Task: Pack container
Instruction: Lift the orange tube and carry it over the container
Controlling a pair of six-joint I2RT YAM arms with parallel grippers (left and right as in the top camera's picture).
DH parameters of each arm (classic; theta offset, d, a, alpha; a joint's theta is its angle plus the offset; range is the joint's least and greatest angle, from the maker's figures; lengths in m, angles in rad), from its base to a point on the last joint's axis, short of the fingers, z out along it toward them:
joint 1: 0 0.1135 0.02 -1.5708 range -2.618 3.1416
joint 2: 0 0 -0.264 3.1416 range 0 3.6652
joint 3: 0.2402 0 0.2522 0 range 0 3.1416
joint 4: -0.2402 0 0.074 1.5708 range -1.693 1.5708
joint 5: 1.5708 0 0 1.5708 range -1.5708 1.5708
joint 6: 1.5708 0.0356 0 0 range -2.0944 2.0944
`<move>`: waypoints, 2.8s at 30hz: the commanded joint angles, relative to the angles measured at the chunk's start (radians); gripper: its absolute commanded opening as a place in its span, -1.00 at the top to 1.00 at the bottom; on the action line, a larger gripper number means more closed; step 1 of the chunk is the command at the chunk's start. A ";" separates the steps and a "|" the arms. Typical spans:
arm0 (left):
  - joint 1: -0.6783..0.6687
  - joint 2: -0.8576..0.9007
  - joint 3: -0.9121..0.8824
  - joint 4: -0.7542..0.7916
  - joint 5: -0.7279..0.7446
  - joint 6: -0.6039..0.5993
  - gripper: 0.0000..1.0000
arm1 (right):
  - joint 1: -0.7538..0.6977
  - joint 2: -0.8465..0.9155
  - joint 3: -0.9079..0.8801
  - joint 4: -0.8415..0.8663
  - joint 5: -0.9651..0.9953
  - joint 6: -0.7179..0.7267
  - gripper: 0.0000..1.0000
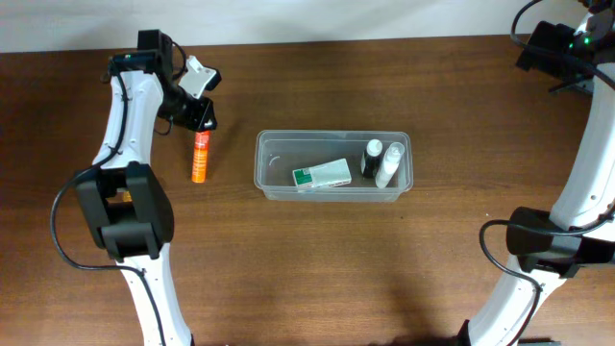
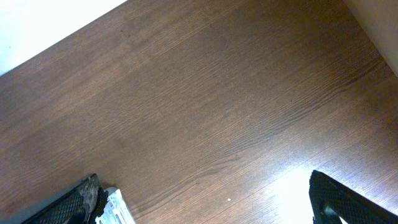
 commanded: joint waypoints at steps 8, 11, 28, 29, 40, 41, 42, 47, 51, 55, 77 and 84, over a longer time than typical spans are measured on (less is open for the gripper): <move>-0.058 0.004 0.343 -0.189 0.008 -0.005 0.51 | -0.003 -0.011 0.008 -0.006 0.009 0.005 -0.97; -0.084 0.004 0.432 -0.265 0.008 0.018 0.51 | -0.004 -0.011 0.008 -0.006 0.009 0.005 -0.97; -0.402 0.004 0.669 -0.428 -0.094 0.171 0.52 | -0.004 -0.011 0.008 -0.006 0.009 0.005 -0.97; -0.424 0.004 0.669 -0.428 -0.094 0.185 0.51 | -0.004 -0.011 0.008 -0.006 0.009 0.005 -0.97; -0.576 0.007 0.631 -0.356 -0.195 0.298 0.57 | -0.004 -0.011 0.008 -0.006 0.009 0.005 -0.97; -0.581 0.008 0.619 -0.344 -0.195 0.314 0.61 | -0.004 -0.011 0.008 -0.006 0.009 0.005 -0.97; -0.584 0.008 0.607 -0.333 -0.195 0.327 0.61 | -0.004 -0.011 0.008 -0.006 0.009 0.005 -0.96; -0.586 0.009 0.517 -0.267 -0.195 0.344 0.60 | -0.004 -0.011 0.008 -0.006 0.009 0.005 -0.97; -0.586 0.010 0.434 -0.217 -0.195 0.344 0.60 | -0.004 -0.011 0.008 -0.006 0.009 0.005 -0.97; -0.586 0.010 0.363 -0.173 -0.195 0.344 0.60 | -0.004 -0.011 0.008 -0.006 0.009 0.005 -0.97; -0.604 0.012 0.149 0.001 -0.190 0.343 0.22 | -0.004 -0.011 0.008 -0.006 0.009 0.005 -0.97; -0.604 0.012 0.147 0.006 -0.191 0.343 0.11 | -0.004 -0.011 0.008 -0.006 0.009 0.005 -0.97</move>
